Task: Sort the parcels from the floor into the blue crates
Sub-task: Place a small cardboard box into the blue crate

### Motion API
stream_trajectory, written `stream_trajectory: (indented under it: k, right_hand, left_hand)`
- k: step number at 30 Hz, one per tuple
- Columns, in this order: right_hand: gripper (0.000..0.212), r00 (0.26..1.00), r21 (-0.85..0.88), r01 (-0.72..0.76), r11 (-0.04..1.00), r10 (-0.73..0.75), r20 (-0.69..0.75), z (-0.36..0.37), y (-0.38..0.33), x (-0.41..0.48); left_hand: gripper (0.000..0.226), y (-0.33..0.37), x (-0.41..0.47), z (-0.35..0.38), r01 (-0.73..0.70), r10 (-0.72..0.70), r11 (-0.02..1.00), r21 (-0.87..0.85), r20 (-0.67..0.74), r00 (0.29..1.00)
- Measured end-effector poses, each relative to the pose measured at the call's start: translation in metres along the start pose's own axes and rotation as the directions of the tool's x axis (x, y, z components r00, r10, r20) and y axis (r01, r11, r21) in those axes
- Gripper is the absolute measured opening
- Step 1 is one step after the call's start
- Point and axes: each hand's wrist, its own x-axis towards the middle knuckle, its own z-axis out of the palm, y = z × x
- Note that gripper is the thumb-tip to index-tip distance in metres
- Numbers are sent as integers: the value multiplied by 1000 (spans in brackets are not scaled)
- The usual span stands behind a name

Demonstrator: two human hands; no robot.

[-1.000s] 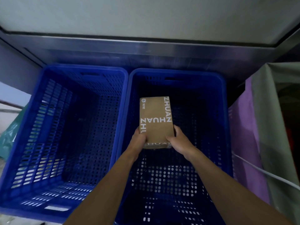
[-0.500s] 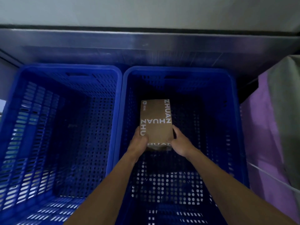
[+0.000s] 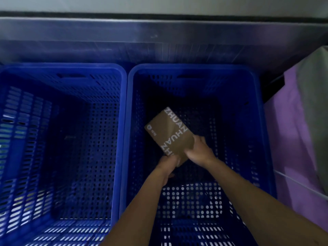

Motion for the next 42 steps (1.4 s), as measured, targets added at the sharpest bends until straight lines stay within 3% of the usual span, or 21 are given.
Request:
stream_trajectory:
  k: [2,4,8,12,18,22,24,27,31,35,42]
  right_hand:
    - [82,997,-37,77,996,-77,-22,-17,0,8]
    - [90,996,-10,92,996,-92,-19,-30,-1,18]
    - [96,995,108,-83,991,78,54,-33,11,33]
    - [95,982,220,-157,963,129,136,-16,16,44]
    - [86,999,430,-44,902,31,36,-2,9,74]
    - [88,999,421,8,907,-28,41,-4,7,93]
    - [92,998,372,10,928,-34,59,-2,12,96]
    - [92,998,376,15,926,-39,56,3,13,95]
    - [92,997,389,18,921,-44,58,5,7,88]
    - [90,997,363,38,931,-58,44,-3,0,67]
    - [85,998,319,5,948,-25,58,-37,-14,1]
  left_hand:
    - [38,-3,8,14,-2,4,999,-51,47,999]
    - [40,0,20,20,-9,9,994,-110,2,1000]
    - [42,9,44,-4,-57,5,959,-278,-184,983]
    - [43,17,62,-40,-124,39,920,-372,-227,973]
    - [56,44,91,-59,-233,110,871,-433,-290,951]
    - [34,62,109,-53,-324,151,857,-400,-407,901]
    - [34,60,118,-51,-315,133,867,-385,-430,893]
    - [47,52,122,-45,-306,143,886,-347,-424,894]
    - [17,49,112,-44,-307,151,894,-326,-427,892]
    - [18,56,89,-44,-306,193,920,-247,-395,898]
    - [87,57,11,-24,-246,170,945,-215,-321,932]
